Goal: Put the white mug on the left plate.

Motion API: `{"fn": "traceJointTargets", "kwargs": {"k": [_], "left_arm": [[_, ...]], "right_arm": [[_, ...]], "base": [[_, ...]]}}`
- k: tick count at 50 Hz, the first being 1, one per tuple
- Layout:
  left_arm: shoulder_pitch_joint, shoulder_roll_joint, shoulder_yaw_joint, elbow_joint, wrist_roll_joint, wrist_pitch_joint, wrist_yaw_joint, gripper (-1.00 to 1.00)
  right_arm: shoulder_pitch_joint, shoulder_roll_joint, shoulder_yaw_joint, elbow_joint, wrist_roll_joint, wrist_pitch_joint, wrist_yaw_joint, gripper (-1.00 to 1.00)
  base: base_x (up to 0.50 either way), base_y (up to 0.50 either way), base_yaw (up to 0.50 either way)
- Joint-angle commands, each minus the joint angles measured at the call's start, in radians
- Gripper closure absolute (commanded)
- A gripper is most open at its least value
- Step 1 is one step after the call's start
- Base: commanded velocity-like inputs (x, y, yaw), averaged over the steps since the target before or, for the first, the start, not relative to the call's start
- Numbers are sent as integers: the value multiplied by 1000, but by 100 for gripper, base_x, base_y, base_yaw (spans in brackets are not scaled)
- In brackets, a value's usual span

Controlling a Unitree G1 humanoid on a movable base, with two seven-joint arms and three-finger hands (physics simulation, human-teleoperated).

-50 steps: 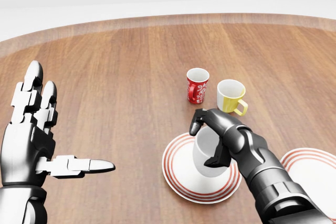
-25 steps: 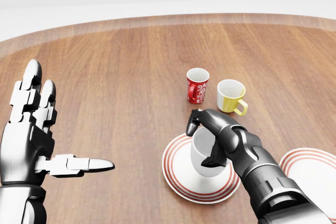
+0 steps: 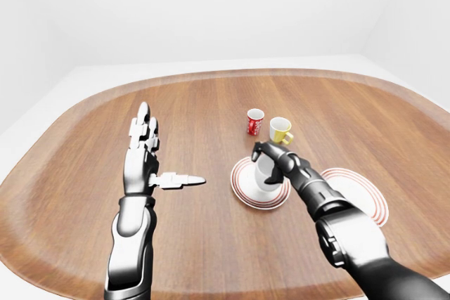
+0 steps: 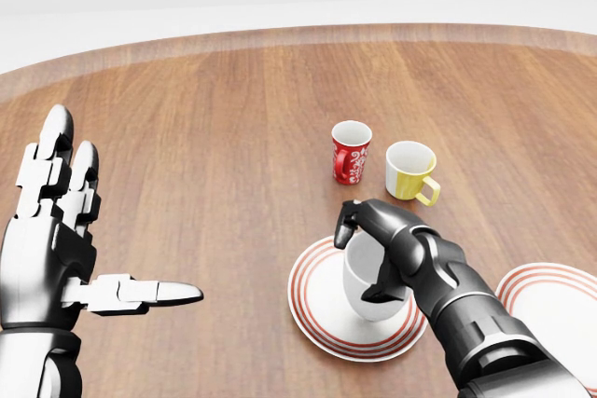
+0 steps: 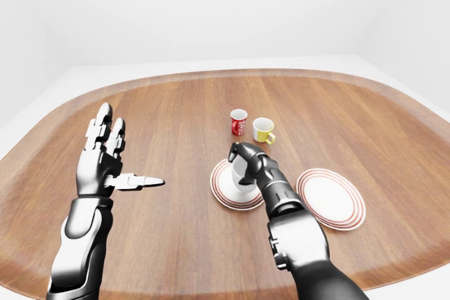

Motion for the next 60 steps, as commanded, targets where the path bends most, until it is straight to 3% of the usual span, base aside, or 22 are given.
{"fn": "traceJointTargets", "kwargs": {"k": [1,12,13,14,16,40,45,48,60], "left_arm": [[2,0,0,0,0,0,-1,-100],[2,-1,-1,2,2,0,-1,-100],[2,-1,-1,3,2,0,-1,-100],[1,-1,-1,2,1,0,0,-100],[1,-1,-1,2,2,0,0,-100],[-5,2,3,30,3,0,8,-100],[6,-4,-9,35,8,0,5,-100],[13,-8,-16,27,-1,0,-3,-100],[13,-6,-15,22,-6,0,-9,-100]], "right_arm": [[-8,0,-6,4,-40,0,-2,100],[-10,-3,-11,5,-36,0,-5,100],[-11,-5,-12,5,-35,0,-3,84],[-11,-5,-12,5,-34,0,-4,9],[-4,-7,-13,3,-30,0,7,-100],[103,-41,15,-32,-122,0,174,-100],[62,-63,7,-73,-128,0,165,-100],[21,-87,-21,-191,-106,0,217,-100],[65,-83,-35,-344,-106,0,283,-100]], "base": [[0,0,0],[0,0,0],[0,0,0],[0,0,0],[0,0,0],[0,0,0],[0,0,0],[0,0,0],[0,0,0]]}}
